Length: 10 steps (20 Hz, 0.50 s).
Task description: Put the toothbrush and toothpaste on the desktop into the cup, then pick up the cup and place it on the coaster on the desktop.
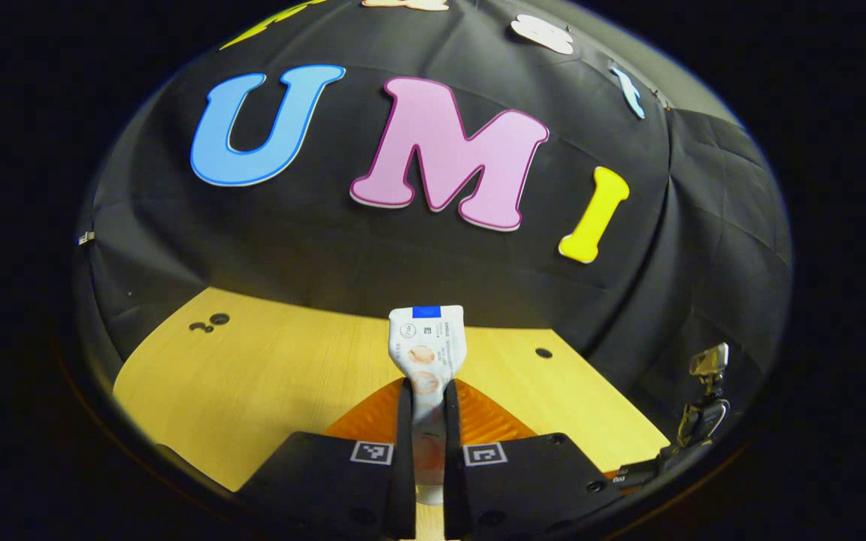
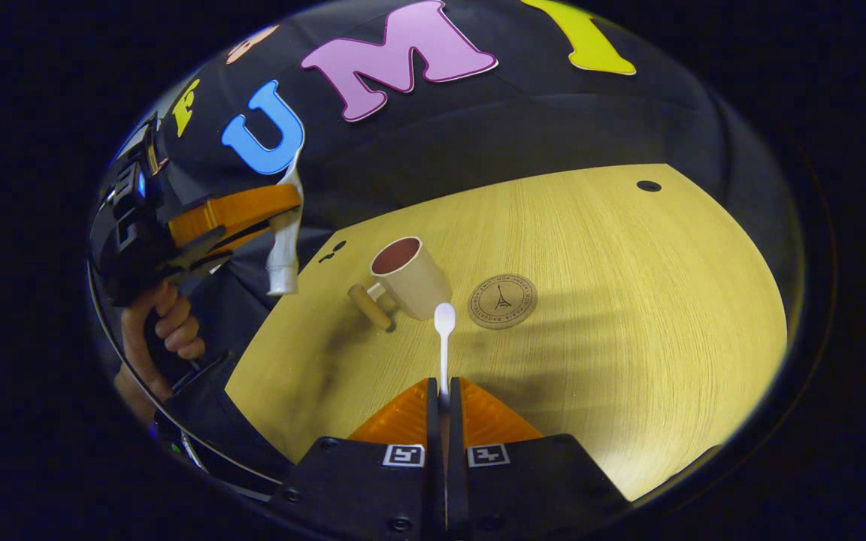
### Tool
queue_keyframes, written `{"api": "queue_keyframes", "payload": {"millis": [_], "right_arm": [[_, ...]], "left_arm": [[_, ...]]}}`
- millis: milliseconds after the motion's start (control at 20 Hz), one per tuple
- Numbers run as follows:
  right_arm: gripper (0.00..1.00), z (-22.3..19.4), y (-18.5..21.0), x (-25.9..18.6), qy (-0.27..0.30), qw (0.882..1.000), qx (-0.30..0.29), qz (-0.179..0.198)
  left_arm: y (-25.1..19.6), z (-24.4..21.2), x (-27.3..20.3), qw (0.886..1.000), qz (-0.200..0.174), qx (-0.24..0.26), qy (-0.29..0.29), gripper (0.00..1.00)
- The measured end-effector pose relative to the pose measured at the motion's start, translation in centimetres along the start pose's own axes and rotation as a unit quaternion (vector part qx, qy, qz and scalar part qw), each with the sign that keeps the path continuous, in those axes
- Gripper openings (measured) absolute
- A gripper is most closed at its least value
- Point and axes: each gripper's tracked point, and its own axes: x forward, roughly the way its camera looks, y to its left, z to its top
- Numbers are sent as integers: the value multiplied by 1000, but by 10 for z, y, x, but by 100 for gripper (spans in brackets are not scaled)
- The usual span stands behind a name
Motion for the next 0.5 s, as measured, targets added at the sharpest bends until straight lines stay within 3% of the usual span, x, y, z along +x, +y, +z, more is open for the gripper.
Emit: {"api": "queue_keyframes", "payload": {"millis": [300,500], "right_arm": [[6,10,-15,-5,-2,1000,21,16],[6,20,-27,-7,-8,999,36,21]], "left_arm": [[-9,16,58,997,-3,4,-74,19],[3,-7,91,996,18,21,-84,20]]}}
